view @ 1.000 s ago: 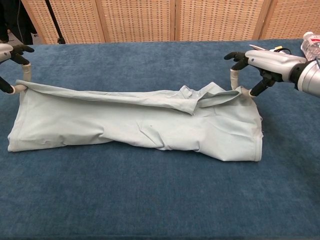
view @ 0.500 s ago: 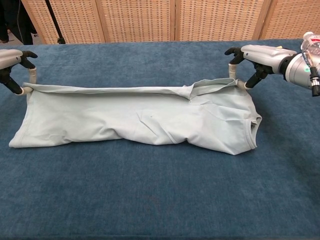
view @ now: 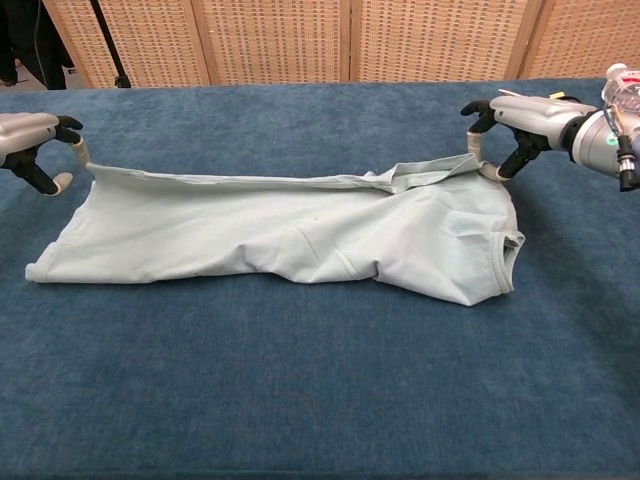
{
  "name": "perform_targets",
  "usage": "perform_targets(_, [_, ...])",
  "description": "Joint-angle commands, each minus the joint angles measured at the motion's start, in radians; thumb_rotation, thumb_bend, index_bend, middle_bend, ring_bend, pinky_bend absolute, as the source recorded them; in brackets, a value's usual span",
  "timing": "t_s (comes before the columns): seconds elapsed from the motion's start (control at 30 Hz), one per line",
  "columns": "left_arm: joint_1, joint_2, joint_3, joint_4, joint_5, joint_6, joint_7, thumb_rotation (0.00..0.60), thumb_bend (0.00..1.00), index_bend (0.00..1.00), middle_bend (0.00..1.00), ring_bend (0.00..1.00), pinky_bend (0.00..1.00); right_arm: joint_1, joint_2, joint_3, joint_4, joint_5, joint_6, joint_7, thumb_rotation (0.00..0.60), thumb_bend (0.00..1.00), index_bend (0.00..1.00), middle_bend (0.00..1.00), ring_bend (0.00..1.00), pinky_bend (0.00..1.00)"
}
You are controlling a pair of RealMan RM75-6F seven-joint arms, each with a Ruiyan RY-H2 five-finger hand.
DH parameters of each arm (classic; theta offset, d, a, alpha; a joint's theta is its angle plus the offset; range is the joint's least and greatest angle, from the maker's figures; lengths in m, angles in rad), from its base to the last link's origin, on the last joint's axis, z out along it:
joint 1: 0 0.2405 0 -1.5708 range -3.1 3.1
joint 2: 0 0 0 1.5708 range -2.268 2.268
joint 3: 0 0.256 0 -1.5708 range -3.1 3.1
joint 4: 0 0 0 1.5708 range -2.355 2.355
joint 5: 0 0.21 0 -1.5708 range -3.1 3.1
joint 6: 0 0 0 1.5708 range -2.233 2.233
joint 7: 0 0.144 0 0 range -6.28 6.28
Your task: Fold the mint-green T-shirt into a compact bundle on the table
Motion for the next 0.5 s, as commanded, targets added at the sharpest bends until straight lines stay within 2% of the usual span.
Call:
perform_targets(0.03, [0.000,0.000,0.000,-0.001,0.001,0.001,-0.006,0.600,0.45,0.00,0.00,0.00,0.00,0.001,-0.004,-0.003,0.009,-0.004,-0.002,0.007,0.600,0.81,0.67,0.04,0.00,0.00])
perform_targets(0.3, [0.013,0.020,-0.004,-0.029,0.038,0.015,-0.072,0.600,0.38,0.00,0.00,0.00,0.00,-0.003,-0.011,-0.010,0.035,-0.007,-0.007,0.016,0.600,0.81,0.67,0.04,0.00,0.00])
perform_targets(0.37, [0.017,0.032,-0.006,-0.046,0.042,0.021,-0.081,0.600,0.38,0.00,0.00,0.00,0.00,-0.005,-0.008,-0.012,0.034,-0.006,-0.017,0.021,0.600,0.80,0.53,0.02,0.00,0.00])
perform_targets(0.4, [0.020,0.041,-0.009,-0.062,0.045,0.029,-0.088,0.600,0.38,0.00,0.00,0.00,0.00,-0.005,0.000,-0.015,0.026,-0.001,-0.035,0.022,0.600,0.76,0.36,0.01,0.00,0.00])
perform_targets(0.43, [0.023,0.047,-0.009,-0.072,0.048,0.033,-0.090,0.600,0.38,0.00,0.00,0.00,0.00,-0.006,0.004,-0.015,0.022,0.002,-0.039,0.015,0.600,0.65,0.17,0.00,0.00,0.00])
perform_targets(0.47, [0.025,0.054,-0.010,-0.084,0.052,0.037,-0.095,0.600,0.38,0.00,0.00,0.00,0.00,-0.007,0.006,-0.014,0.023,0.008,-0.037,-0.001,0.600,0.55,0.08,0.00,0.00,0.00])
perform_targets(0.5, [0.028,0.063,-0.011,-0.099,0.056,0.045,-0.098,0.600,0.38,0.00,0.00,0.00,0.00,-0.011,0.005,-0.009,0.024,0.020,-0.028,-0.030,0.600,0.36,0.01,0.00,0.00,0.00])
